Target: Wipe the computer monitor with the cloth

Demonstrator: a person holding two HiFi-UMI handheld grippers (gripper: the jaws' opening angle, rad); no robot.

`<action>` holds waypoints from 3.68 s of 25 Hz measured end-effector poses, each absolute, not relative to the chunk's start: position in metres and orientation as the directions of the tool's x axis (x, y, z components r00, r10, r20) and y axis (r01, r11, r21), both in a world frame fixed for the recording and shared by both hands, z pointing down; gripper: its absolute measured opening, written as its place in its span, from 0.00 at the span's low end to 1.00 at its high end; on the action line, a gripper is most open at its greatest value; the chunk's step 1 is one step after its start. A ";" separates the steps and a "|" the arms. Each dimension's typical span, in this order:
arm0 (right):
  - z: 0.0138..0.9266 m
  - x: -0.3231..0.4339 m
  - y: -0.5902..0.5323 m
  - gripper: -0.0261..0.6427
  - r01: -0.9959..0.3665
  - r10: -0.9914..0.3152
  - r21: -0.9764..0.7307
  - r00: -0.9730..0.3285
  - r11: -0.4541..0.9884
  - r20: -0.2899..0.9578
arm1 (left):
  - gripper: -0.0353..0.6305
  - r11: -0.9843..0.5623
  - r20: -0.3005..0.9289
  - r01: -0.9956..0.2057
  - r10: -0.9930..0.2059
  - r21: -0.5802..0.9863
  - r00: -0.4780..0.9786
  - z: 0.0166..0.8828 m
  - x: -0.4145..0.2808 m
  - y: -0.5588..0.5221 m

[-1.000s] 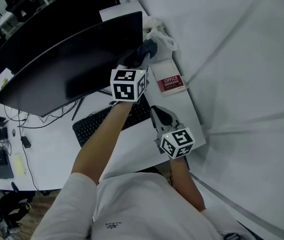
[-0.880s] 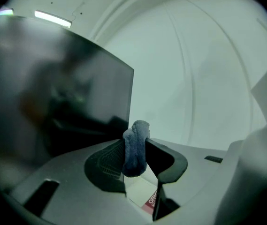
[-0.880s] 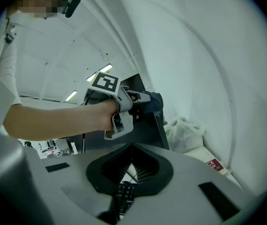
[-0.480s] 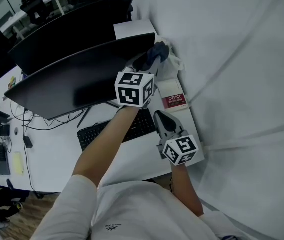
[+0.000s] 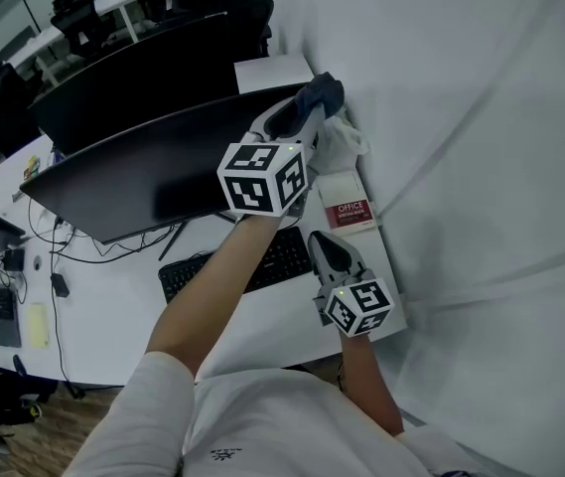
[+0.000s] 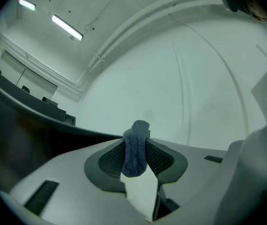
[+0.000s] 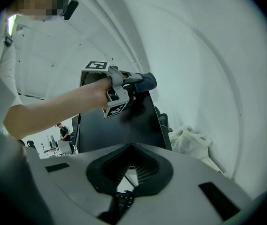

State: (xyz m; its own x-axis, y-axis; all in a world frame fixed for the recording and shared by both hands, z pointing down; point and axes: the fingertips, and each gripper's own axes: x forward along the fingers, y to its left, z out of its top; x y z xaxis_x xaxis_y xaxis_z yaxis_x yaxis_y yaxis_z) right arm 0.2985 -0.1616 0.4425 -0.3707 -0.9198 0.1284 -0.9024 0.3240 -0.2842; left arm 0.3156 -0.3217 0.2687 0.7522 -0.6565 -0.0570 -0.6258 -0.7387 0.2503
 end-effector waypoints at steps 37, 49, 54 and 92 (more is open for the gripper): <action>0.431 0.145 -0.162 0.07 -0.849 -0.851 -0.254 -0.507 0.464 0.140 | 0.25 -0.511 -0.202 -0.505 -0.814 0.695 0.545 0.259 0.063 -0.324; 0.419 0.071 -0.160 0.07 -0.828 -0.820 -0.214 -0.552 0.518 0.150 | 0.25 -0.470 -0.211 -0.511 -0.850 0.720 0.483 0.260 -0.036 -0.321; 0.415 0.042 -0.157 0.07 -0.816 -0.806 -0.200 -0.572 0.542 0.151 | 0.25 -0.458 -0.217 -0.520 -0.862 0.721 0.459 0.259 -0.078 -0.321; 0.414 -0.089 -0.131 0.07 -0.792 -0.770 -0.133 -0.610 0.596 0.184 | 0.25 -0.366 -0.263 -0.516 -0.928 0.775 0.262 0.269 -0.316 -0.308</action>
State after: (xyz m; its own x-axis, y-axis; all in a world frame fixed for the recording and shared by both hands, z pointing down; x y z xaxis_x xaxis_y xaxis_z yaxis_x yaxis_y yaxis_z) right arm -0.0890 -0.1306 0.4140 -0.6104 -0.7705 0.1839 -0.7921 0.5958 -0.1325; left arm -0.3158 -0.3078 0.2687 0.2623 -0.9283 -0.2635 -0.5158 -0.3657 0.7747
